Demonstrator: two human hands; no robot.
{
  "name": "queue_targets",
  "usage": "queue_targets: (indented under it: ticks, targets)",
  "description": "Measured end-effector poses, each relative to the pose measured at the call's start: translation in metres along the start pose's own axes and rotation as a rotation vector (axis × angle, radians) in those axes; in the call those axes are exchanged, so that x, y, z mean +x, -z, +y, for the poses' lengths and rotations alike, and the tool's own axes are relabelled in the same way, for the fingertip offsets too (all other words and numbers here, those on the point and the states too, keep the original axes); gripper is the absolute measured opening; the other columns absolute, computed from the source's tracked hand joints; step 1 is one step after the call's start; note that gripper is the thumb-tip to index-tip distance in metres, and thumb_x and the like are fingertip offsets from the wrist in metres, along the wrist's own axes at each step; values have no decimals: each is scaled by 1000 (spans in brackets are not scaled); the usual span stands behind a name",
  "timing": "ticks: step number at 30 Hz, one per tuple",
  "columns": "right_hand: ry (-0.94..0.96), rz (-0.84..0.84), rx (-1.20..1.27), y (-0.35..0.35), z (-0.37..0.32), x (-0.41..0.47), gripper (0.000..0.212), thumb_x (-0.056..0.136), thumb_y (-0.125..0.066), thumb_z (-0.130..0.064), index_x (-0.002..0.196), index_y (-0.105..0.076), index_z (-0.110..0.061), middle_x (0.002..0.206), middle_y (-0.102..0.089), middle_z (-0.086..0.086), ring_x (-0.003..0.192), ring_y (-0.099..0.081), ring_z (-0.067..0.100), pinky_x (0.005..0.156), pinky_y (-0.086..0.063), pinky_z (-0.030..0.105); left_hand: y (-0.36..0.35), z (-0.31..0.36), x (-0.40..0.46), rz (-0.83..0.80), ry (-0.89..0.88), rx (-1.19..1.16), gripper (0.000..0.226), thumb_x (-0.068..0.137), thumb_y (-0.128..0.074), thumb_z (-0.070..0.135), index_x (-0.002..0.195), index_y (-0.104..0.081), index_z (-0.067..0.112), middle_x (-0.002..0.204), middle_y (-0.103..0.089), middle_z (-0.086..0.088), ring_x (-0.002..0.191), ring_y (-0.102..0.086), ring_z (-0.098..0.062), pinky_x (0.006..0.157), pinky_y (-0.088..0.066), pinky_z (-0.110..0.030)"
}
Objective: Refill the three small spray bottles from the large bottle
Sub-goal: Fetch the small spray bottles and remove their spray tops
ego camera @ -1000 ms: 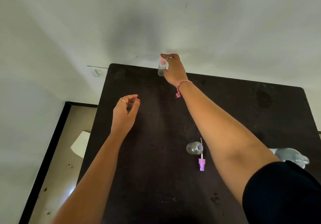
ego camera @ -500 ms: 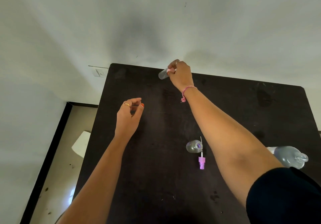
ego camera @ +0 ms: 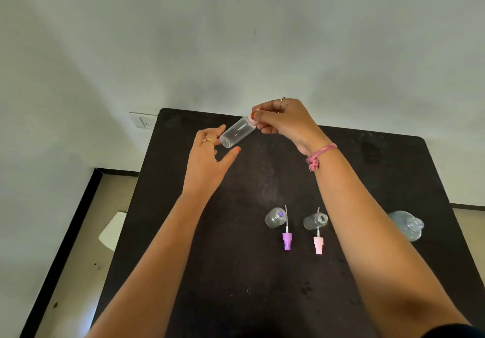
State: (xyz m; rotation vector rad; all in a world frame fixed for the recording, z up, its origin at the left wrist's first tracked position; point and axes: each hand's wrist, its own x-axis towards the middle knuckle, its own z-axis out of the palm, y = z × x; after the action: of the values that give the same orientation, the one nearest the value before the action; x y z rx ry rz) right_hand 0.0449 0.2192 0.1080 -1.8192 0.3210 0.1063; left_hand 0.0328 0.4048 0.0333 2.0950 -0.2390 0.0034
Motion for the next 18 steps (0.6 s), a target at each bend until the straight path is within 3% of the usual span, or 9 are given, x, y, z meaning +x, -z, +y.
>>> queue_targets:
  ticks: [5, 8, 11, 14, 18]
  targets:
    - [46, -11, 13, 11, -15, -28, 11, 87, -67, -11, 96, -73, -10, 87, -71, 10, 71, -65, 9, 71, -55, 22, 8, 27, -15, 64, -17, -27, 42, 88, -72, 27, 127, -62, 15, 123, -51, 1, 94, -64, -12, 86, -56, -19]
    - [64, -10, 27, 15, -22, -41, 11, 86, -67, -11, 95, -73, -10, 86, -71, 9, 71, -65, 9, 71, -54, 22, 11, 38, -23, 59, -17, -30, 48, 82, -77, 30, 126, -62, 16, 123, -52, 2, 91, -65, -12, 75, -50, -6]
    - [81, -16, 22, 19, -26, -54, 10, 87, -68, -13, 95, -73, -10, 87, -72, 10, 72, -66, 10, 71, -54, 23, 12, 48, -34, 69, -21, -14, 48, 78, -80, 31, 121, -62, 17, 123, -56, 0, 84, -65, -10, 69, -48, -3]
    - [107, -33, -2, 22, -27, -67, 14, 87, -71, -25, 92, -73, -13, 82, -72, 3, 73, -66, 10, 71, -55, 23, 11, 58, -44, 98, -28, -8, 43, 79, -80, 32, 117, -64, 18, 117, -61, 1, 76, -62, -4, 65, -47, -1]
    - [186, 12, -133, 28, -26, -81, 26, 83, -73, -38, 87, -71, -12, 72, -69, -1, 66, -64, 10, 74, -57, 24, 10, 68, -59, 97, -40, -24, 43, 79, -79, 33, 117, -65, 17, 114, -65, 0, 80, -65, -8, 69, -49, -4]
